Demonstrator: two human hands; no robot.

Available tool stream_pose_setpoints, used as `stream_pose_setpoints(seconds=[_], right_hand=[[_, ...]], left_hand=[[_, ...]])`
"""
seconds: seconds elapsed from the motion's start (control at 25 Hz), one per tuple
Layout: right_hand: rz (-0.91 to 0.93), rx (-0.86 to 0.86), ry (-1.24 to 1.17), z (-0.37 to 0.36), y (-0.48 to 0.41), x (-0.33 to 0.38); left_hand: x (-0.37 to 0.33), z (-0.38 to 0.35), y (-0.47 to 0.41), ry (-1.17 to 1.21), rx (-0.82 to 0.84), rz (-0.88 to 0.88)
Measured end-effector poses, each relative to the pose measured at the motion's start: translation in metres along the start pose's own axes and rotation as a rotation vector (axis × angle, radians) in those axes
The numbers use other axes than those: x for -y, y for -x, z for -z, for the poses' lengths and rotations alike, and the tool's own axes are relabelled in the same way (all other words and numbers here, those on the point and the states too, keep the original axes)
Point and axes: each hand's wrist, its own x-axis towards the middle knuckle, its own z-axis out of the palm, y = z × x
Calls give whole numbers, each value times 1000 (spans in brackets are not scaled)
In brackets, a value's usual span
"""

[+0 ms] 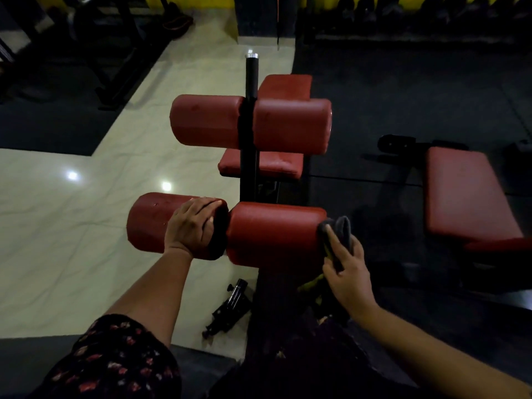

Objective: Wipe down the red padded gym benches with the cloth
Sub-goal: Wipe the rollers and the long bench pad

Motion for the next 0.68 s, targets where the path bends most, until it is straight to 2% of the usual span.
stream_pose_setpoints(seconds=[0.08, 0.16, 0.32, 0.36, 0.44, 0.52, 0.6, 0.68], right_hand=[[150, -24, 117, -9, 23, -12], [202, 9, 193, -9, 36, -30], [139, 387, 334, 23, 37, -66], [65, 409, 330, 30, 31, -69], [-70, 213, 195, 40, 9, -64], [-124, 38, 15, 36, -6, -42], [-88, 38, -78, 16, 3, -23], [-121, 111, -88, -6, 30, -20]], left_hand=[[-2, 2, 0, 12, -6, 6], [-7, 4, 0, 23, -17, 11], [-11, 8, 0, 31, -22, 33], [-10, 7, 0, 29, -23, 34], [-10, 7, -1, 19, -15, 36], [-11, 7, -2, 21, -14, 40], [-12, 8, -1, 26, -24, 42], [-13, 7, 0, 24, -41, 35]])
